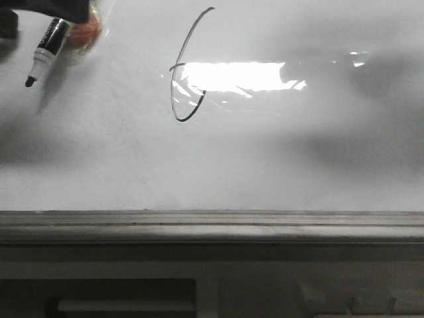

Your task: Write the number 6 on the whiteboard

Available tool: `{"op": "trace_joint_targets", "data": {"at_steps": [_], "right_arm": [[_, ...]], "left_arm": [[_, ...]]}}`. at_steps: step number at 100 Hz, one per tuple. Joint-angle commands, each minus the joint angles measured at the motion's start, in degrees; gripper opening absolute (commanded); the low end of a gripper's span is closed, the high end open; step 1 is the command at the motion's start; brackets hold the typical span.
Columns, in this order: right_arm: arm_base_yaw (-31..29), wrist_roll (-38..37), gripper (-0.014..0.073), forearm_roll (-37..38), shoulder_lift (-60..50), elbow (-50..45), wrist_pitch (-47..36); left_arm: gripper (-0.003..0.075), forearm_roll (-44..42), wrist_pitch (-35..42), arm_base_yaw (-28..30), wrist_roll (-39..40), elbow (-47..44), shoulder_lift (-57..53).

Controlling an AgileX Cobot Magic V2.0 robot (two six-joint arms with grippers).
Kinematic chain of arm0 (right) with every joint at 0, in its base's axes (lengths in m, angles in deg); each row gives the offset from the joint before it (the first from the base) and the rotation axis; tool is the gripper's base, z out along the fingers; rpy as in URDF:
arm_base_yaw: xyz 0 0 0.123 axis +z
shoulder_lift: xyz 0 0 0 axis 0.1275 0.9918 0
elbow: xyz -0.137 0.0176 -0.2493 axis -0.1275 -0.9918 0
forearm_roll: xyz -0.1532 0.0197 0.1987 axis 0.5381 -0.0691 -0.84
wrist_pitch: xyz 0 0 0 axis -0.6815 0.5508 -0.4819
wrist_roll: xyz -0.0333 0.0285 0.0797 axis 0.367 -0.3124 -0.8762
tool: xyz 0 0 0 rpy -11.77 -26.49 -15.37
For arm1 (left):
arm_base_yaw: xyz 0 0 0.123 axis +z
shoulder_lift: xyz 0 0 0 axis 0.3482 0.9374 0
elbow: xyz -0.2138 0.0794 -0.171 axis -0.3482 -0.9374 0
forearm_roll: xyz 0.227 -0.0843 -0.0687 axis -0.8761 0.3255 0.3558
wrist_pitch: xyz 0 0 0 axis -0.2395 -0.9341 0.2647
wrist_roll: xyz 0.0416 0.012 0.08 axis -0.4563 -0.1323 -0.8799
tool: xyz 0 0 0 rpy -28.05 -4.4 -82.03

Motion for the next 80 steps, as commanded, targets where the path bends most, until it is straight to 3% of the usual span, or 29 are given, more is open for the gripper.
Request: {"op": "trace_joint_targets", "data": {"at_steps": [1, 15, 28, 35, 45, 50, 80], "right_arm": [[-0.5, 0.0, 0.0501, -2.3, -1.6, 1.6, -0.7], [-0.6, 0.0, 0.0453, -2.7, -4.0, 0.3, -3.0], [-0.6, 0.2, 0.0275, -3.4, -9.1, -4.8, -11.4], [-0.5, 3.6, 0.014, -4.9, -13.2, -9.0, -16.5], [-0.5, 9.5, -0.0052, -9.5, -19.8, -15.9, -23.8], [-0.5, 11.7, -0.0067, -11.4, -22.9, -19.2, -27.9], [-0.5, 15.5, -0.0065, -12.5, -40.9, -37.9, -42.3]], "left_arm": [[0.0552, -0.3, 2.0, 0.0, -3.5, 1.0, -5.0], [0.0544, -0.3, 2.4, 0.0, -8.9, -0.5, -12.8], [0.0484, -0.2, 2.4, 0.0, -10.6, -3.3, -19.9], [0.037, -0.3, 2.4, 0.0, -10.6, -5.3, -23.6], [0.0109, -0.7, 1.9, 0.0, -10.6, -8.7, -28.1], [-0.0022, -1.7, 1.1, 0.0, -10.6, -10.6, -30.4], [-0.002, -3.9, -3.8, 0.0, -10.7, -21.7, -44.5]]}}
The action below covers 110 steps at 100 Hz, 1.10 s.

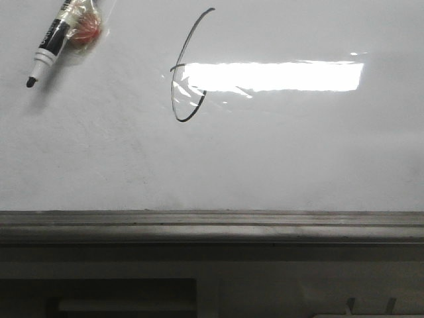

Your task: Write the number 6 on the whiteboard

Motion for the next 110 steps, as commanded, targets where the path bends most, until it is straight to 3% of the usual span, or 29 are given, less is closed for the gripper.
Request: {"op": "trace_joint_targets", "data": {"at_steps": [1, 23, 41, 110], "right_arm": [[-0.3, 1.3, -0.0065, -2.6, -4.7, -2.8, -6.7], [-0.3, 1.3, -0.0065, -5.8, -11.7, -6.7, -11.0], [-0.3, 1.3, -0.0065, -5.8, -11.9, -6.8, -10.4], [-0.3, 1.3, -0.0065, -5.9, -11.9, -6.8, -10.5]], "left_arm": [[-0.002, -1.6, -2.3, 0.0, -0.2, -0.6, -3.9], [-0.002, -0.4, 0.0, 0.0, 0.0, -3.8, -11.9], [-0.002, 3.7, 1.7, 0.0, 0.0, -3.8, -12.1], [-0.002, 3.7, 1.8, 0.0, 0.0, -3.8, -12.1]]}}
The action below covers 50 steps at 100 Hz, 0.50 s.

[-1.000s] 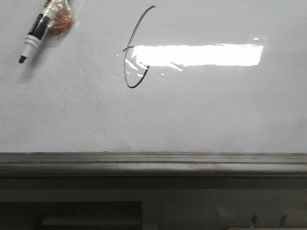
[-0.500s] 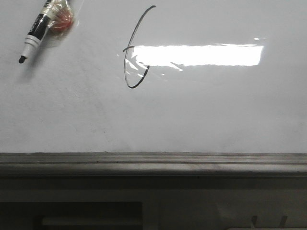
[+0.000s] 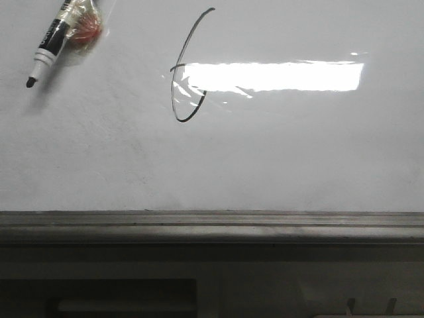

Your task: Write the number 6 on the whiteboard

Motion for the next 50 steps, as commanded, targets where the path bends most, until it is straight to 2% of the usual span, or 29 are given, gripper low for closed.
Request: {"op": "trace_joint_targets", "data": {"at_steps": [1, 7, 12, 23, 31, 42, 50], "right_arm": [[-0.3, 0.7, -0.0065, -1.5, 0.4, 1.4, -2.7], [-0.3, 0.7, -0.0065, -1.5, 0.4, 1.4, -2.7], [-0.3, 0.7, -0.0065, -1.5, 0.4, 1.4, -2.7], [-0.3, 0.7, -0.0065, -1.5, 0.4, 1.4, -2.7], [-0.3, 0.7, -0.0065, -1.5, 0.4, 1.4, -2.7], [-0.3, 0.7, -0.0065, -1.5, 0.4, 1.4, -2.7], [-0.3, 0.7, -0.0065, -1.5, 0.4, 1.4, -2.7]], "left_arm": [[-0.002, -0.6, -1.1, 0.0, 0.2, 1.5, 0.5], [-0.002, -3.9, -1.0, 0.0, 0.5, 1.4, 0.6], [-0.002, -9.6, -0.7, 0.0, 4.3, 0.9, 0.6], [-0.002, -30.5, 2.0, 2.6, 26.7, -1.0, 2.9], [-0.002, -49.9, 1.5, 6.2, 43.3, -2.6, 5.5], [-0.002, -74.1, -3.6, 13.5, 63.4, -3.7, 7.0], [-0.002, -85.3, -9.3, 18.3, 75.3, -3.8, 6.1]]}}
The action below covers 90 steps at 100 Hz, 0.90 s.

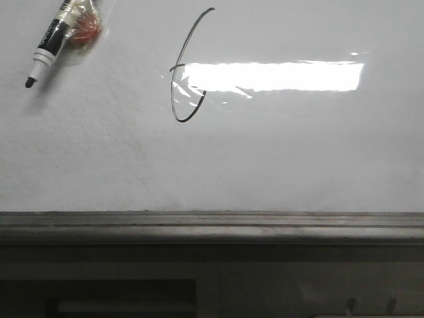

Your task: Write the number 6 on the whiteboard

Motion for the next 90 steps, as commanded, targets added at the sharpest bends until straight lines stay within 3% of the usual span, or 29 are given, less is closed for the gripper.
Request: {"op": "trace_joint_targets", "data": {"at_steps": [1, 12, 35, 50, 90], "right_arm": [[-0.3, 0.6, -0.0065, -1.4, 0.4, 1.4, -2.6], [-0.3, 0.6, -0.0065, -1.4, 0.4, 1.4, -2.6], [-0.3, 0.6, -0.0065, -1.4, 0.4, 1.4, -2.6], [-0.3, 0.6, -0.0065, -1.4, 0.4, 1.4, -2.6], [-0.3, 0.6, -0.0065, -1.4, 0.4, 1.4, -3.1]], "left_arm": [[-0.002, -15.8, -3.9, 5.0, 14.4, 1.3, 0.2], [-0.002, -20.6, -8.2, 11.4, 18.3, 1.2, -2.6], [-0.002, -23.4, -7.4, 21.3, 21.2, -2.8, -8.0], [-0.002, -23.5, -4.4, 22.8, 21.5, -6.9, -9.1], [-0.002, -20.9, -6.8, 23.8, 21.5, -6.9, -9.1]]}}
